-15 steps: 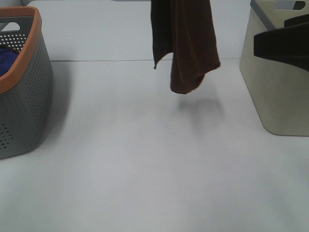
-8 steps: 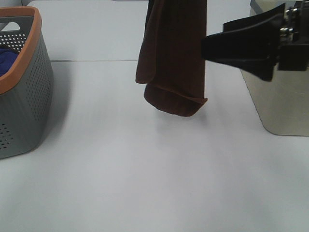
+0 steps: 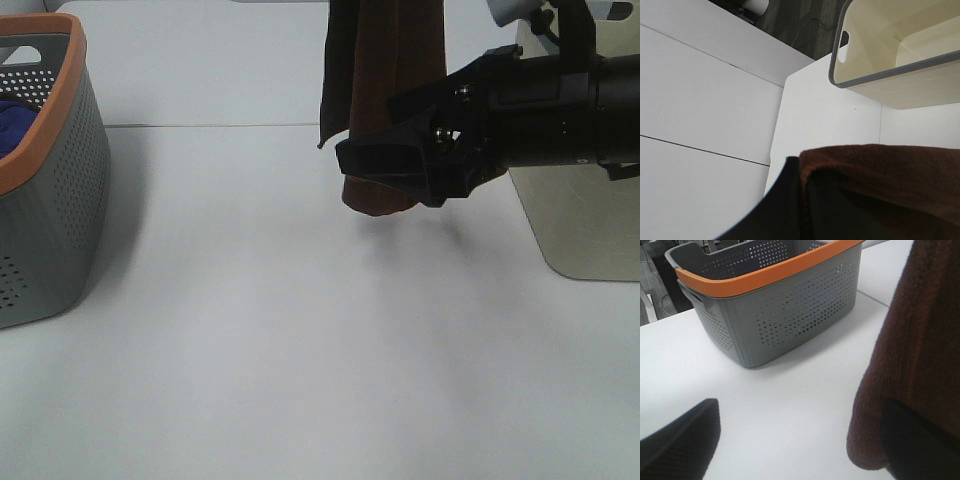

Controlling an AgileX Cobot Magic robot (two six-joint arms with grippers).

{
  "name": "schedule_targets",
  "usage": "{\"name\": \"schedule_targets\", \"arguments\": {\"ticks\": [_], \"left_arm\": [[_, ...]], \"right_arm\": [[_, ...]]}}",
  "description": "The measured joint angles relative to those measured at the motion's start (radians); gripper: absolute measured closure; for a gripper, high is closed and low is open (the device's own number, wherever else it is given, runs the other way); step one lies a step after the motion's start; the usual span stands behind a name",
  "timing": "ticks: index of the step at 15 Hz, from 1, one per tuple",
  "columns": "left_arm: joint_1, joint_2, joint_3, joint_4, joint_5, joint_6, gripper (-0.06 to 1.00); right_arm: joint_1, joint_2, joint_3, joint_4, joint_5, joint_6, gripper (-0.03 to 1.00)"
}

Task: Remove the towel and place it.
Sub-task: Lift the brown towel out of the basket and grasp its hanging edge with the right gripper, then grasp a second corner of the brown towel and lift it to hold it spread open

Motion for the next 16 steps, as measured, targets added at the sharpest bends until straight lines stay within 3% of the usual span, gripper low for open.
{"name": "schedule_targets", "arguments": {"ticks": [7,16], "left_arm": [[0.000,0.000,0.000,-0.010,0.004,-0.016,0.94],[0.000,0.000,0.000,-0.010,0.005,-0.019,0.94]], "right_arm": [[0.000,0.064,-0.045,0.003,-0.027,-0.067,0.12],[0.000,0.200,-0.124,0.004,0.072,-0.068,0.12]]}}
